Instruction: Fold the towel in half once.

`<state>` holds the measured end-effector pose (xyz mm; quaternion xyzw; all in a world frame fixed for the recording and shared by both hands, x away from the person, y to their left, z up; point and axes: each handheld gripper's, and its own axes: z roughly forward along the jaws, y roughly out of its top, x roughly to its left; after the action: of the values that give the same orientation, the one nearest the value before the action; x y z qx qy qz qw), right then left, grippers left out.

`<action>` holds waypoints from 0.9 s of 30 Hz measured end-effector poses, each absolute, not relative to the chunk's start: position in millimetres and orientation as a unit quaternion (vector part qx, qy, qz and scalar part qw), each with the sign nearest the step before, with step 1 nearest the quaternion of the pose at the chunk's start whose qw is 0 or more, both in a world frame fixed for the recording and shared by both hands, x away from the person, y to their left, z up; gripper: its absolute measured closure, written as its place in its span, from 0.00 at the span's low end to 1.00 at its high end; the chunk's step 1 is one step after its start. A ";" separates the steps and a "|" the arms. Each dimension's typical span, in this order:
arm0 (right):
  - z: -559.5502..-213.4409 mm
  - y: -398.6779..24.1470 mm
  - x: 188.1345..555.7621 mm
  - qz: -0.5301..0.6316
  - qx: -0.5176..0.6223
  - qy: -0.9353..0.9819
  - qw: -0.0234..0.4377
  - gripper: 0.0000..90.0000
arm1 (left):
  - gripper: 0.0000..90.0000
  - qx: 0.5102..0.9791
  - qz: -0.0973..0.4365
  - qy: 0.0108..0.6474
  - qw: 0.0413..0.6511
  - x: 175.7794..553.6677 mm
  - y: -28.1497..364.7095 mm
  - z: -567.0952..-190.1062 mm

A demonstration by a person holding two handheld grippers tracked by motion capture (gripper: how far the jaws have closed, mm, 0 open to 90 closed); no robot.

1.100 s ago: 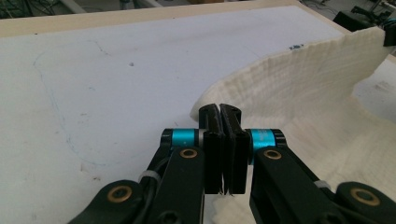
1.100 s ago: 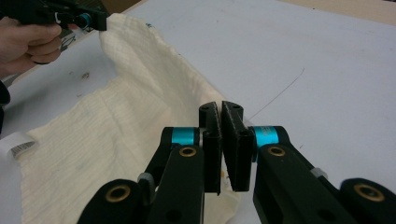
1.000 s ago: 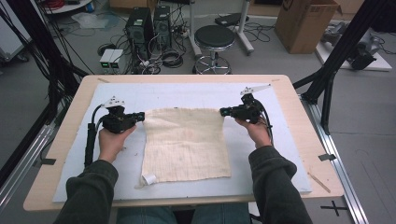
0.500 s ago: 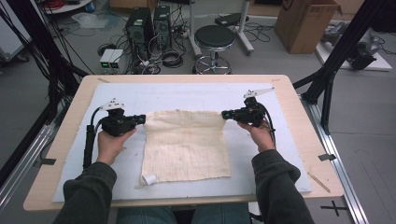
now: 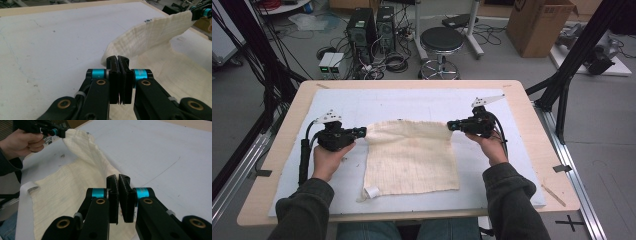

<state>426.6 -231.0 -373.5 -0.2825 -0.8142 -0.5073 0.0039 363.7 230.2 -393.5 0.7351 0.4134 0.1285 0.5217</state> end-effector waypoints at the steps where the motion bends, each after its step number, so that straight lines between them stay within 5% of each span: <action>1: -373.2 -230.7 426.2 -0.510 -0.281 -0.813 0.004 0.96 | 0.97 0.738 0.127 0.411 0.520 362.9 230.5 -393.4; 27: -379.9 -238.7 397.3 -0.510 -0.259 -0.820 0.009 0.96 | 0.97 0.757 0.115 0.371 0.525 332.0 232.3 -394.9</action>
<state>397.3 -238.7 -379.9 -0.2590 -0.8199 -0.5105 0.0085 332.0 232.3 -394.9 0.7574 0.3708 0.1146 0.5251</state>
